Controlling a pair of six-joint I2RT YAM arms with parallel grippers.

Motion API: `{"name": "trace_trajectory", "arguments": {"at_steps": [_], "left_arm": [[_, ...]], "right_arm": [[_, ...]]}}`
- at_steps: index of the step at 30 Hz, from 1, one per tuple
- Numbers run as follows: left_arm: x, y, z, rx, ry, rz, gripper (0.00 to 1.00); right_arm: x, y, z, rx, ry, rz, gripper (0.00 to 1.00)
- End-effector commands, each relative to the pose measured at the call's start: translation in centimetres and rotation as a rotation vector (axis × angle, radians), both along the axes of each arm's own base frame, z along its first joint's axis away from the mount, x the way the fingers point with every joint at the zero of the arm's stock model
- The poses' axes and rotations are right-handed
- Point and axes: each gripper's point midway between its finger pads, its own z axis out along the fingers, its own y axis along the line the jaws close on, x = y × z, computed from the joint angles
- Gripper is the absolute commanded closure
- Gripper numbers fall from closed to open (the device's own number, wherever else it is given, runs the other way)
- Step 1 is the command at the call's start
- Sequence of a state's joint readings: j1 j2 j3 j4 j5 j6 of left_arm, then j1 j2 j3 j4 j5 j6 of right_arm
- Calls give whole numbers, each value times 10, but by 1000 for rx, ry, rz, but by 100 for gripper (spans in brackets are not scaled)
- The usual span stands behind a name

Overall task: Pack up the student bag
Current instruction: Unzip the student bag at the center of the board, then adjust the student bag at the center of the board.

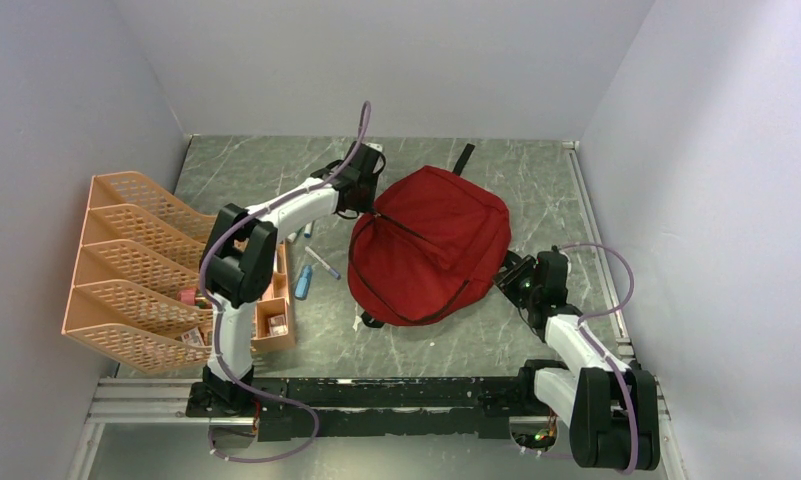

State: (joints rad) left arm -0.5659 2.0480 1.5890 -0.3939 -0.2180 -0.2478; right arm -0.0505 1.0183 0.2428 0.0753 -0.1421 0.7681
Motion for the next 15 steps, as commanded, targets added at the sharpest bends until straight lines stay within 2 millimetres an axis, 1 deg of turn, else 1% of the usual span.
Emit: {"name": "trace_trajectory", "arguments": {"at_steps": [1, 2, 4, 5, 7, 9, 11, 14, 15], "left_arm": [[16, -1, 22, -75, -54, 3, 84], [15, -2, 28, -93, -62, 0, 79], [15, -1, 45, -114, -88, 7, 60], [14, 0, 56, -126, -107, 12, 53], [13, 2, 74, -145, -140, 19, 44], [8, 2, 85, -171, -152, 17, 41], [0, -2, 90, -217, -148, -1, 40], [-15, -11, 87, -304, -127, -28, 41], [-21, -14, 81, -333, -116, -39, 41]], "right_arm": [[11, -3, 23, -16, -41, 13, 61], [15, -1, 31, -9, -54, 17, 59], [19, 3, 45, 9, -71, 31, 54], [21, 3, 53, 6, -82, 35, 52], [26, 0, 67, -17, -97, 36, 50], [28, -4, 80, -43, -109, 34, 48], [30, -5, 92, -55, -127, 37, 48], [37, 3, 104, -50, -148, 85, 48], [39, 7, 107, -50, -150, 108, 49]]}}
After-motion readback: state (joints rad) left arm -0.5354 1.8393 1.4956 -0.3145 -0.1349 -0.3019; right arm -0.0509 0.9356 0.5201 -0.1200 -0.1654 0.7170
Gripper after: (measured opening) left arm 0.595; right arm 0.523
